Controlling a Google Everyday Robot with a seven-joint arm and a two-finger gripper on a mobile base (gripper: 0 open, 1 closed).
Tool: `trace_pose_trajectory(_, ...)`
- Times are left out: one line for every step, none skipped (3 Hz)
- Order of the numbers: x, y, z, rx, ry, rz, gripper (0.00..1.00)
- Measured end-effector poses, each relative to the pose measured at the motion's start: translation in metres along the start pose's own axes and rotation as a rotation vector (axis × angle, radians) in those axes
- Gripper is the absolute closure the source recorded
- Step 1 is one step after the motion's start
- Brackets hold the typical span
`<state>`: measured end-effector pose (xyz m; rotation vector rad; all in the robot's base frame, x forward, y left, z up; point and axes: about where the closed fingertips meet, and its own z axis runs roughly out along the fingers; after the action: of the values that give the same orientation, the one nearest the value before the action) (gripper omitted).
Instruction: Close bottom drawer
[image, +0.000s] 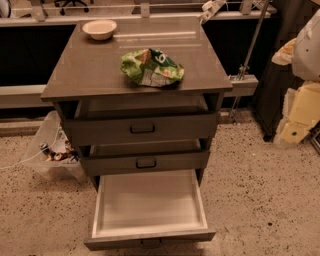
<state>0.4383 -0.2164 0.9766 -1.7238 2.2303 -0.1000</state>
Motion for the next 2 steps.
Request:
trace_pose_trajectory(0.0000, 0.0000, 0.0000, 0.000, 0.000, 0.000, 0.00)
trace_pose_trajectory(0.0004, -0.0059, -0.0054, 0.032, -0.021, 0.017, 0.00)
